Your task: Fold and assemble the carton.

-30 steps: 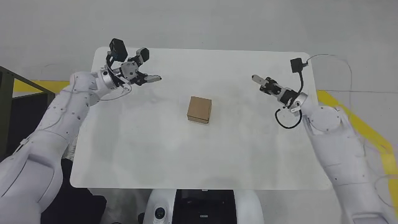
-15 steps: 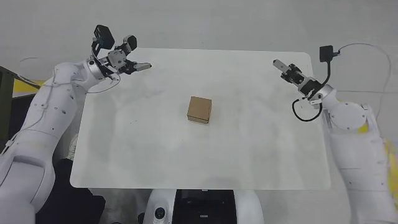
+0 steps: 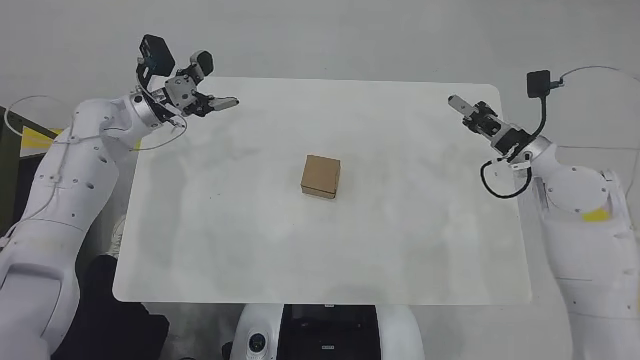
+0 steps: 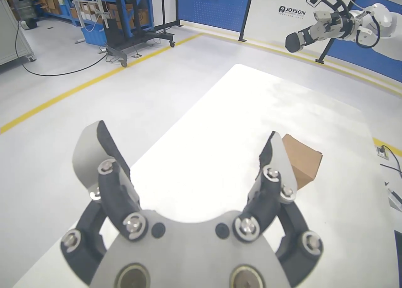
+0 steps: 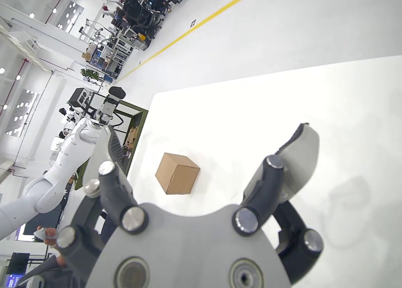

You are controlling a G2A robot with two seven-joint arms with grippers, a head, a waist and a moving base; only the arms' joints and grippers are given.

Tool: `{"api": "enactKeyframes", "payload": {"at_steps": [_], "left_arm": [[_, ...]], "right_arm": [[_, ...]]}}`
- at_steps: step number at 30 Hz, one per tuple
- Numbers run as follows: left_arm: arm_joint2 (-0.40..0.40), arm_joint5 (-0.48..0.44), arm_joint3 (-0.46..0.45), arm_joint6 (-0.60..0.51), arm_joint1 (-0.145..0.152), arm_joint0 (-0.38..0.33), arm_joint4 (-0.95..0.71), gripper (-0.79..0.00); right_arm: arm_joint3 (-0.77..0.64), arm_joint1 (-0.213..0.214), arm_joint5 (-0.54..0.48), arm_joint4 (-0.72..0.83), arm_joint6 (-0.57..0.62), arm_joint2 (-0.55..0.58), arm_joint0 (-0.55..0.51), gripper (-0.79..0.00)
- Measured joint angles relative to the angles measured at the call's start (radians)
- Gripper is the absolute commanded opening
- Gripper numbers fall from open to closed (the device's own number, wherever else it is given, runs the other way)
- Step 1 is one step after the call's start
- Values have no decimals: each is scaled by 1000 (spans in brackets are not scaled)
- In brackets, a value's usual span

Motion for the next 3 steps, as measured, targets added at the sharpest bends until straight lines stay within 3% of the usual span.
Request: {"api": "enactKeyframes", "payload": {"at_steps": [3], "left_arm": [[0,0,0,0,0,0,0,-1]], "right_arm": [[0,0,0,0,0,0,0,0]]}}
